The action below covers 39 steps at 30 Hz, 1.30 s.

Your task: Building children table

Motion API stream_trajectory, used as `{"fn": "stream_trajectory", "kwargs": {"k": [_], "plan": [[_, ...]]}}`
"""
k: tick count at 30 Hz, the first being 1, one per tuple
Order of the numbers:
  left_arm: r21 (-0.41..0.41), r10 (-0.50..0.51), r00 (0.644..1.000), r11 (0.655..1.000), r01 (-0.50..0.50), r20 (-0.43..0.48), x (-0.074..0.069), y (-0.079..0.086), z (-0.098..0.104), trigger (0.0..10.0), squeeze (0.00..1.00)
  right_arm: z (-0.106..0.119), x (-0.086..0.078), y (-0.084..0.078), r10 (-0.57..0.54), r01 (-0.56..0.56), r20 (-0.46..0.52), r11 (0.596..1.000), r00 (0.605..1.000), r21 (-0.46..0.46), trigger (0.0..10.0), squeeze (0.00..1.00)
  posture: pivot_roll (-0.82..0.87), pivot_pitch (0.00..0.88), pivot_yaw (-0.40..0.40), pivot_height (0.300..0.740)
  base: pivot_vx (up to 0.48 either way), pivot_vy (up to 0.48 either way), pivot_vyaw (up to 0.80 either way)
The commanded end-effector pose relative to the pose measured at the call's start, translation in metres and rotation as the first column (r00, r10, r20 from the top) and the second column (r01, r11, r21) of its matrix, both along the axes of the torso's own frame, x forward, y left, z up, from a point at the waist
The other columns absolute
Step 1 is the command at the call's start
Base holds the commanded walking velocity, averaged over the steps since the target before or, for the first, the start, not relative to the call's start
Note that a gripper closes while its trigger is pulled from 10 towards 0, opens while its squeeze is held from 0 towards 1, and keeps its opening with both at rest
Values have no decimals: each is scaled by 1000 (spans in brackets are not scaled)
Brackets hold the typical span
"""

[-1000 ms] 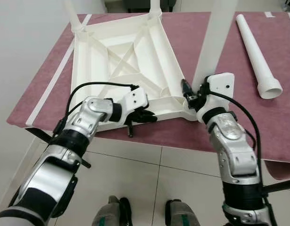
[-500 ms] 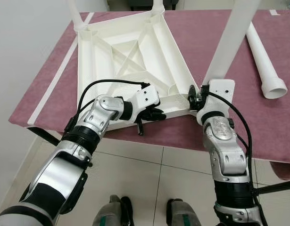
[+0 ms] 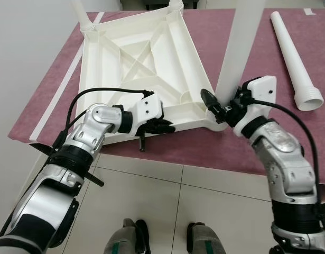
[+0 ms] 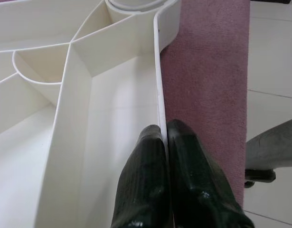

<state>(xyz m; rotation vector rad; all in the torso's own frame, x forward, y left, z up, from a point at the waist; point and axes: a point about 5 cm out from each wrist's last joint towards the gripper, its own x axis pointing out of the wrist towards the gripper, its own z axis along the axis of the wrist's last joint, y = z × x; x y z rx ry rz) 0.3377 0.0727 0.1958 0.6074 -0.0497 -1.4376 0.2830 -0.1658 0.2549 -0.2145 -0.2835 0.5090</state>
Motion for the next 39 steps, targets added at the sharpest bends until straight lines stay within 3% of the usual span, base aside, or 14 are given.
{"fn": "stream_trajectory", "kwargs": {"k": [1,4,14,15,17,21,22,24,26,28,32,34,37,39], "plan": [[43,-127,992,991,126,21,-10,8,7,0,0,-5,-9,5,121,-122,-43,992,992,-25,10000,0,-130,176,163,740,0,0,0],[80,-152,988,985,151,1,-15,19,3,0,0,-12,-19,9,257,-264,-113,963,960,-58,10000,0,-125,175,160,740,0,0,0],[84,-164,986,983,164,-5,-18,29,7,0,0,-23,-29,11,384,-405,-204,911,901,-73,10000,0,-122,171,158,740,0,0,0],[81,-167,986,983,167,-4,-19,29,8,0,0,-24,-29,11,392,-413,-209,908,896,-64,824,0,-122,169,158,740,0,0,0],[76,-169,986,983,168,-4,-19,28,8,0,0,-25,-28,11,384,-402,-205,914,900,-55,0,0,-123,168,159,740,0,0,0],[52,-158,987,986,157,0,-18,24,9,0,0,-29,-19,10,287,-300,-190,953,939,-41,0,0,-126,166,160,740,0,0,0],[36,-144,990,989,144,5,-16,21,10,0,0,-34,-12,8,196,-209,-194,977,961,-49,0,0,-125,166,158,740,0,0,0],[36,-144,990,989,144,5,-16,21,10,0,0,-34,-12,8,196,-209,-194,977,961,-49,0,0,-125,166,158,740,0,0,0],[-16,-92,996,996,92,19,-9,9,14,0,0,-47,0,4,-40,28,-211,998,977,-58,0,0,-123,165,156,740,0,0,0],[-16,-92,996,996,92,19,-9,9,14,0,0,-47,0,4,-40,28,-211,998,977,-58,0,0,-123,165,156,740,0,0,0],[-77,-39,999,996,42,32,0,-8,21,0,0,-60,6,0,-283,274,-243,959,928,-73,0,0,-123,165,156,740,0,0,0],[-121,-1,999,993,5,34,8,-28,27,0,0,-75,6,-5,-509,508,-279,858,814,-83,0,0,-123,165,156,740,0,0,0],[-124,4,999,992,0,33,9,-30,27,0,0,-77,5,-5,-530,531,-284,844,799,-82,0,0,-123,165,156,740,0,0,0],[-134,24,999,991,-20,30,13,-41,28,0,0,-84,3,-1,-616,622,-286,779,734,-83,0,0,-128,173,162,740,0,0,0]]}}
